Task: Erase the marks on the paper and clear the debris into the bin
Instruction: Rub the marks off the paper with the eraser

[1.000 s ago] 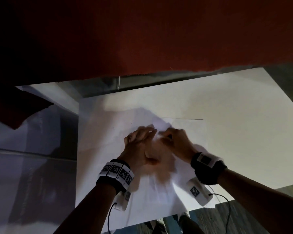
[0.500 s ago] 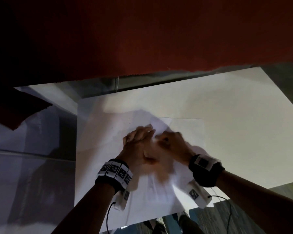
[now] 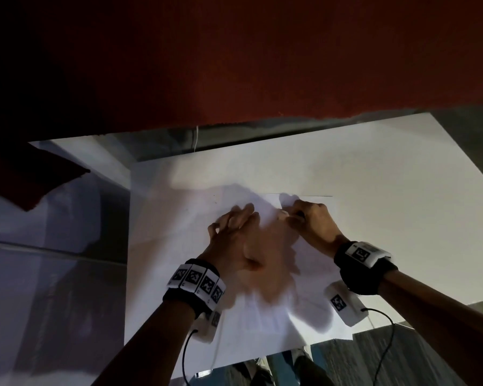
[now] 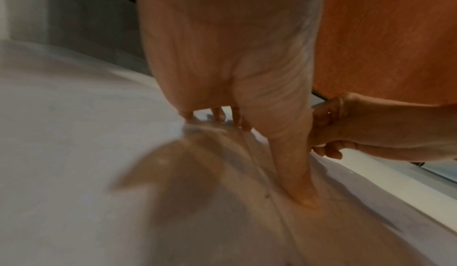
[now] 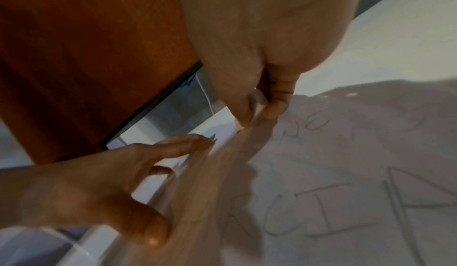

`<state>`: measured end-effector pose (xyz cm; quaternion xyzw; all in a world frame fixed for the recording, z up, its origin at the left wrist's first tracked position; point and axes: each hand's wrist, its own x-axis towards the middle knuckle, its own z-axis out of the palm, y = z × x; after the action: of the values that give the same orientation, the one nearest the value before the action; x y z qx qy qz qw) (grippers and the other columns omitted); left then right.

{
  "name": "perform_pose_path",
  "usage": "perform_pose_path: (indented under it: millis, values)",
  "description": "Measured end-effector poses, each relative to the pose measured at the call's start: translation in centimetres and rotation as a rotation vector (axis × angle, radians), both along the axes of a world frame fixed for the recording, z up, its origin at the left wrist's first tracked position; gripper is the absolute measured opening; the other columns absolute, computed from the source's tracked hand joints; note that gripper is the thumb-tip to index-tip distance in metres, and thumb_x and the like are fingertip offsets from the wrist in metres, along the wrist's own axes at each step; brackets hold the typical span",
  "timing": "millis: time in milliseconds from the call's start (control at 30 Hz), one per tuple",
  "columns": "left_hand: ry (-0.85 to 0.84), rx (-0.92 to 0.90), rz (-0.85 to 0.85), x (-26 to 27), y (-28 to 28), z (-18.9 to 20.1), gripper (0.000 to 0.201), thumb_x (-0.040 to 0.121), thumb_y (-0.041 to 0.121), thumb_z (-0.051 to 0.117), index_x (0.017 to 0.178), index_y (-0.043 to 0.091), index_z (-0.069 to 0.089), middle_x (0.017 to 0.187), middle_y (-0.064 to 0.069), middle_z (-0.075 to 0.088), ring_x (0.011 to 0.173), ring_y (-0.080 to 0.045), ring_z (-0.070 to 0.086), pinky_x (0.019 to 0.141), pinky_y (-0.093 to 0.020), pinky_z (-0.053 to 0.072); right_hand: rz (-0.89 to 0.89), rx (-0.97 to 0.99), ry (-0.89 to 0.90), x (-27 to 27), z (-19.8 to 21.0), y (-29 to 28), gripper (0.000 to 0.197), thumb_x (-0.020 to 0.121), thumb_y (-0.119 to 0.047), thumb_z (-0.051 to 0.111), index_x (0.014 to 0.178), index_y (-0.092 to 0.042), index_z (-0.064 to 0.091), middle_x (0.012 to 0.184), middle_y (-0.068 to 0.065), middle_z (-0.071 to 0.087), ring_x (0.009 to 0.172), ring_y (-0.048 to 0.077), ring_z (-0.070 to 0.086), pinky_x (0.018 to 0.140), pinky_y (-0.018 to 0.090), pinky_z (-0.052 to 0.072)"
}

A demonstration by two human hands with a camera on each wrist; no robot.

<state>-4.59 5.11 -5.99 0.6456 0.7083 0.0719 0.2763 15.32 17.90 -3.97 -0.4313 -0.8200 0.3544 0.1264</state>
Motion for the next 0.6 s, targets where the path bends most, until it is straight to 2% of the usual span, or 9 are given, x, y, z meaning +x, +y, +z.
perform_pose_path:
  millis: [33, 100, 167, 200, 300, 367, 467, 533, 600]
  values:
    - [-0.006, 0.007, -0.005, 0.3, 0.1, 0.3, 0.11, 0.069, 0.053, 0.087, 0.155, 0.033, 0.022, 0.164, 0.021, -0.006, 0.15, -0.015, -0.002, 0.113, -0.046, 0.016, -0.012, 0.003, -0.018, 0.1, -0.1, 0.3, 0.03, 0.093, -0.043, 0.06, 0.079, -0.017, 0.065, 0.075, -0.008, 0.065, 0.074, 0.017, 0.059, 0.063, 0.02, 0.044]
    - [-0.011, 0.028, -0.01, 1.1, 0.4, 0.6, 0.103, 0.075, 0.05, 0.084, 0.156, 0.032, 0.023, 0.164, 0.018, -0.003, 0.148, -0.011, -0.001, 0.111, -0.045, 0.018, -0.021, -0.03, -0.022, 0.0, 0.0, 0.7, 0.024, 0.092, -0.041, 0.061, 0.088, -0.022, 0.074, 0.084, -0.009, 0.069, 0.078, 0.009, 0.062, 0.066, 0.013, 0.044]
    - [-0.016, 0.062, -0.005, 1.8, 0.6, 0.1, 0.103, 0.08, 0.056, 0.079, 0.16, 0.033, 0.018, 0.165, 0.019, -0.002, 0.15, -0.01, -0.005, 0.113, -0.046, 0.016, -0.025, -0.098, 0.031, -0.1, 0.4, 0.5, 0.018, 0.093, -0.038, 0.063, 0.098, -0.029, 0.077, 0.085, -0.013, 0.069, 0.075, -0.003, 0.06, 0.065, 0.004, 0.04]
    - [-0.018, 0.083, 0.001, 2.0, 0.6, -0.5, 0.105, 0.08, 0.061, 0.077, 0.161, 0.035, 0.016, 0.166, 0.02, -0.003, 0.151, -0.01, -0.007, 0.115, -0.046, 0.014, -0.023, -0.113, 0.043, -0.1, 0.4, 0.5, 0.016, 0.093, -0.038, 0.064, 0.096, -0.032, 0.078, 0.081, -0.014, 0.069, 0.073, -0.005, 0.06, 0.064, 0.004, 0.039]
    - [0.008, 0.101, 0.012, 1.9, 0.4, -2.0, 0.112, 0.075, 0.074, 0.072, 0.163, 0.038, 0.01, 0.166, 0.024, -0.01, 0.154, -0.011, -0.011, 0.117, -0.042, 0.005, 0.042, -0.059, 0.0, -0.4, 0.5, -0.1, 0.014, 0.09, -0.036, 0.066, 0.08, -0.03, 0.075, 0.07, -0.011, 0.069, 0.067, 0.002, 0.062, 0.062, 0.015, 0.044]
    - [0.006, 0.098, 0.01, 1.7, 0.5, -2.3, 0.115, 0.074, 0.075, 0.072, 0.163, 0.04, 0.007, 0.165, 0.026, -0.012, 0.154, -0.009, -0.013, 0.116, -0.037, -0.001, 0.099, -0.036, -0.035, -0.5, 0.5, -0.2, 0.01, 0.088, -0.031, 0.063, 0.081, -0.029, 0.07, 0.071, -0.01, 0.068, 0.068, 0.006, 0.063, 0.063, 0.022, 0.048]
    - [-0.008, 0.12, 0.013, 1.6, 0.6, -2.4, 0.116, 0.073, 0.072, 0.076, 0.163, 0.041, 0.008, 0.166, 0.026, -0.011, 0.154, -0.008, -0.014, 0.113, -0.029, -0.007, 0.081, -0.004, -0.052, -0.3, -0.3, -0.4, 0.013, 0.089, -0.034, 0.059, 0.084, -0.028, 0.069, 0.073, -0.009, 0.068, 0.068, 0.009, 0.063, 0.063, 0.027, 0.051]
    - [-0.049, 0.14, 0.038, 1.5, 0.4, -2.5, 0.115, 0.072, 0.07, 0.078, 0.162, 0.042, 0.014, 0.167, 0.027, -0.008, 0.155, -0.008, -0.012, 0.118, -0.033, -0.003, 0.083, 0.058, -0.056, -0.3, -1.0, -2.1, 0.011, 0.088, -0.031, 0.06, 0.081, -0.024, 0.066, 0.069, -0.007, 0.065, 0.062, 0.015, 0.059, 0.059, 0.032, 0.049]
    - [-0.063, 0.15, 0.046, 1.5, 0.3, -2.7, 0.113, 0.071, 0.071, 0.078, 0.161, 0.043, 0.016, 0.167, 0.027, -0.005, 0.155, -0.007, -0.011, 0.121, -0.037, 0.003, 0.192, 0.086, -0.014, -0.3, -0.9, -4.0, 0.007, 0.084, -0.018, 0.064, 0.081, -0.023, 0.066, 0.069, -0.008, 0.063, 0.059, 0.013, 0.056, 0.057, 0.026, 0.043]
